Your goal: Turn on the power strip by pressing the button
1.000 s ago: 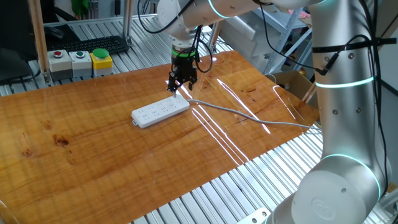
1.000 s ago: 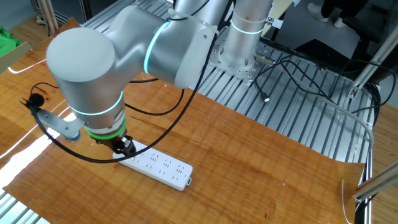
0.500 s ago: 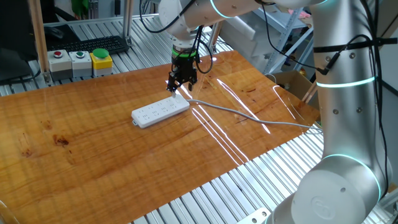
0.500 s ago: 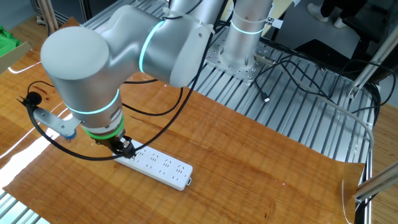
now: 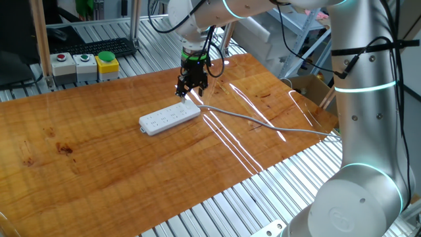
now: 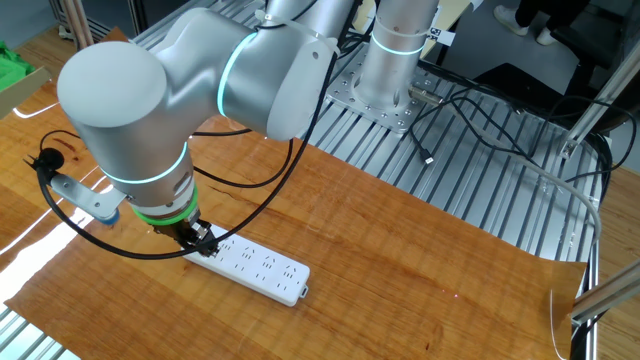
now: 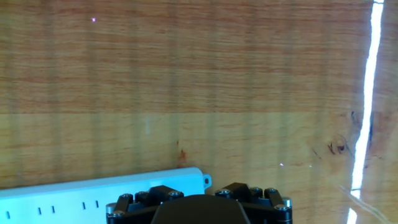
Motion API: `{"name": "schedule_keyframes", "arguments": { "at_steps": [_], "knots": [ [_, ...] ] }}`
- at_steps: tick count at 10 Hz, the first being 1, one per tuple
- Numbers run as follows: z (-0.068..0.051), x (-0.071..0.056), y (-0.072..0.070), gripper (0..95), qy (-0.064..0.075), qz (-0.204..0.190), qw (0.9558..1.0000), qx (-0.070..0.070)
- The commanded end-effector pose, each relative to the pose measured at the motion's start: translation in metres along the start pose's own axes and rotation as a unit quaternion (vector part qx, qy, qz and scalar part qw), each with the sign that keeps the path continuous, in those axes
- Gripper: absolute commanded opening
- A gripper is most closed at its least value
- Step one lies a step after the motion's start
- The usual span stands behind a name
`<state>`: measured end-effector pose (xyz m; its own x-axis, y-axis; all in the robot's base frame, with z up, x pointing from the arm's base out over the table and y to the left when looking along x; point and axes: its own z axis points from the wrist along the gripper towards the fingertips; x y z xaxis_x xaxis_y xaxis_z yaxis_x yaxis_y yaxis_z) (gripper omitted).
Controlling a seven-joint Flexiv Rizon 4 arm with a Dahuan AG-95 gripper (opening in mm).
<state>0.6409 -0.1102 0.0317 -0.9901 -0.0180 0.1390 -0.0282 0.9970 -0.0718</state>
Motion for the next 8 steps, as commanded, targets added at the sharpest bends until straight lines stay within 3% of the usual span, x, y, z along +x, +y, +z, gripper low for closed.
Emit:
{"name": "schedule_keyframes", "arguments": {
  "at_steps": [1, 8],
  "knots": [
    [-0.0008, 0.0011, -0.0001, 76.0, -0.002, 0.013, 0.9998, -0.012],
    [-0.0008, 0.0011, -0.0001, 76.0, -0.006, 0.033, 0.9994, -0.014]
  ]
}}
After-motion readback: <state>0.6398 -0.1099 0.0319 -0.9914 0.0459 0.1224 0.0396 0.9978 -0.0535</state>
